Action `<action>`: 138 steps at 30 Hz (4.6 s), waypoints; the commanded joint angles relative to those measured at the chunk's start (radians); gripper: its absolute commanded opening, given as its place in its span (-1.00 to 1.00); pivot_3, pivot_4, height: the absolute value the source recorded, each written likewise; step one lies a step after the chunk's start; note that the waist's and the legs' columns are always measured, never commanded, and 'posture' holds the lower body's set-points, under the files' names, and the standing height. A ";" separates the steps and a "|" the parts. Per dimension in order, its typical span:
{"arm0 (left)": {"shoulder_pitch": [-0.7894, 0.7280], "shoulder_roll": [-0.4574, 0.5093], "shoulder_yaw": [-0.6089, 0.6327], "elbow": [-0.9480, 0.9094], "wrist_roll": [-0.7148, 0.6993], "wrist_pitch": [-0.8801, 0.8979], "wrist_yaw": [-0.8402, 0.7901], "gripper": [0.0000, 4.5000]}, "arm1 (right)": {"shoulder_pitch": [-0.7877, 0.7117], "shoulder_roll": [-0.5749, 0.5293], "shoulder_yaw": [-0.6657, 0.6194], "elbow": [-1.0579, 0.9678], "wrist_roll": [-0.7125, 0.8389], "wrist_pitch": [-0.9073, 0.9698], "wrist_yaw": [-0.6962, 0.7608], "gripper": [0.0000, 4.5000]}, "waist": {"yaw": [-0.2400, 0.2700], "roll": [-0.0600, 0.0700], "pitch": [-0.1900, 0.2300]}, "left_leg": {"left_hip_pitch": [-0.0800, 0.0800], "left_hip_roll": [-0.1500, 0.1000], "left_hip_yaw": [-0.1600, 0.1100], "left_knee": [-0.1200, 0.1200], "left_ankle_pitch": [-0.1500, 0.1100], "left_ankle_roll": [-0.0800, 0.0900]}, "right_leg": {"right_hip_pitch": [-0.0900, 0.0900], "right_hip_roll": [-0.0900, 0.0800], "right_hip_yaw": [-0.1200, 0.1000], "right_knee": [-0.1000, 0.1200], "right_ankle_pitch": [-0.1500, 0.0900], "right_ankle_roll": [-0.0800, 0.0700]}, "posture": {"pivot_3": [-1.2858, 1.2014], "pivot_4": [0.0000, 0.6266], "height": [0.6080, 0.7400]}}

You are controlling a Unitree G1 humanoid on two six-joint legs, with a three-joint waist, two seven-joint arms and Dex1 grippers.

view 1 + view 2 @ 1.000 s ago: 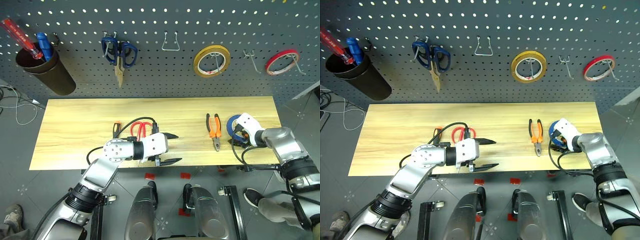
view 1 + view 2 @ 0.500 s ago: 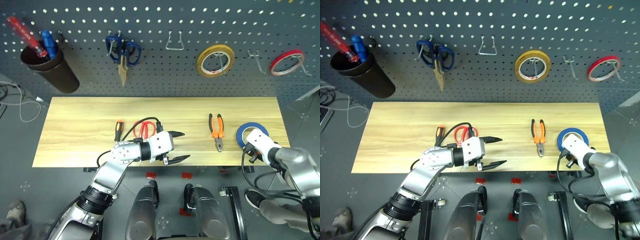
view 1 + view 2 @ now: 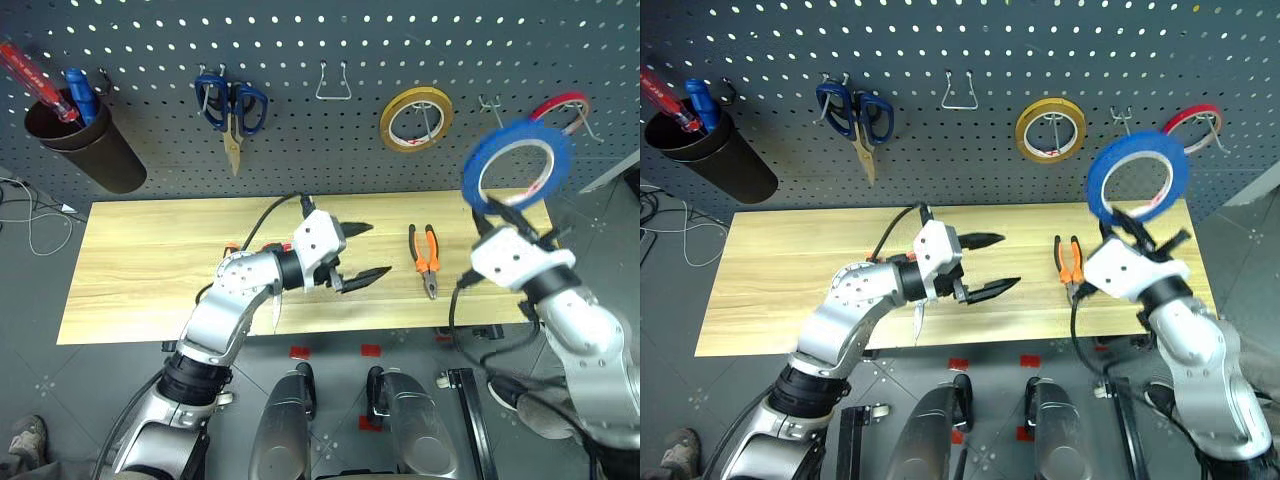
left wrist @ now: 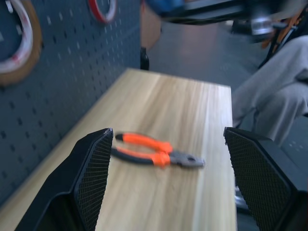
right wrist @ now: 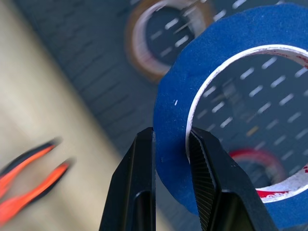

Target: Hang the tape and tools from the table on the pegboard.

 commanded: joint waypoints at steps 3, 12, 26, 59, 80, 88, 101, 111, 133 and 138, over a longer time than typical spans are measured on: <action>-0.003 -0.008 0.000 -0.022 -0.006 -0.010 0.005 0.73 | -0.158 -0.004 -0.018 0.254 0.075 -0.135 0.003 -0.70 | 0.000 0.000 0.000 | -0.001 0.000 0.000 -0.001 0.000 0.000 | 0.000 0.000 -0.001 -0.001 0.002 -0.004 | -0.08 0.22 1.00; 0.035 0.050 -0.010 0.000 0.040 -0.068 -0.033 0.73 | -0.170 0.089 -0.051 0.292 0.220 -0.042 0.030 0.20 | 0.001 0.000 0.000 | -0.003 0.000 -0.001 0.001 0.000 0.000 | 0.000 0.000 -0.002 0.000 0.002 -0.004 | -0.07 0.25 1.00; 0.171 0.335 -0.002 0.124 0.156 -0.359 -0.205 0.73 | -0.212 0.567 -0.116 0.184 0.315 0.925 -0.213 0.98 | 0.000 0.001 0.000 | -0.004 0.000 -0.001 0.006 -0.001 0.001 | -0.007 -0.003 0.001 0.012 0.003 -0.006 | -0.05 0.28 1.00; 0.263 0.270 0.126 0.081 0.064 -0.223 -0.107 0.73 | -0.331 0.529 0.145 0.209 0.362 0.830 -0.211 0.14 | -0.001 0.001 -0.001 | -0.013 0.002 0.003 0.005 0.002 -0.002 | -0.019 -0.002 0.001 0.015 0.002 -0.008 | -0.03 0.12 1.00; 0.079 0.177 0.362 -0.181 -0.260 0.360 0.282 0.73 | -0.824 0.725 0.108 0.497 0.335 -0.066 -0.363 0.14 | 0.008 -0.001 -0.002 | -0.013 0.001 0.000 0.006 0.004 -0.004 | -0.018 -0.001 0.000 0.015 0.002 -0.008 | 0.04 0.16 1.00; 0.011 0.173 0.338 -0.145 -0.232 0.360 0.304 0.73 | -0.996 0.710 0.061 0.805 0.321 -0.320 -0.413 0.14 | 0.006 -0.001 -0.002 | -0.013 0.001 0.001 0.005 0.004 -0.004 | -0.019 -0.001 -0.001 0.016 0.002 -0.008 | 0.07 0.20 1.00; 0.051 0.161 0.322 -0.107 -0.183 0.311 0.311 0.73 | -0.919 0.770 0.092 0.911 0.299 -0.388 -0.446 0.14 | 0.024 -0.001 -0.002 | -0.013 0.002 0.001 0.006 0.005 -0.004 | -0.019 -0.001 0.000 0.016 0.003 -0.010 | 0.07 0.23 1.00; 0.046 0.092 0.270 -0.024 -0.109 0.226 0.332 0.73 | -0.865 0.775 0.077 0.917 0.305 -0.318 -0.440 0.14 | 0.033 -0.001 -0.002 | -0.013 0.001 0.000 0.007 0.005 -0.004 | -0.019 -0.001 0.000 0.017 0.003 -0.010 | 0.06 0.23 1.00; 0.260 -0.026 0.223 -0.133 -0.031 0.809 0.661 0.99 | -0.131 0.388 0.216 -0.169 0.867 0.645 0.105 1.00 | 0.028 -0.001 -0.002 | -0.012 0.002 -0.003 0.006 0.005 -0.003 | -0.017 -0.001 -0.001 0.017 0.004 -0.010 | 0.00 0.22 1.00; 0.224 -0.142 0.218 -0.021 0.024 0.850 0.771 0.99 | -0.134 0.332 0.233 -0.150 0.902 0.692 0.141 1.00 | 0.029 -0.002 -0.003 | -0.012 0.001 -0.003 0.007 0.005 -0.003 | -0.017 0.000 -0.001 0.018 0.004 -0.010 | -0.01 0.21 1.00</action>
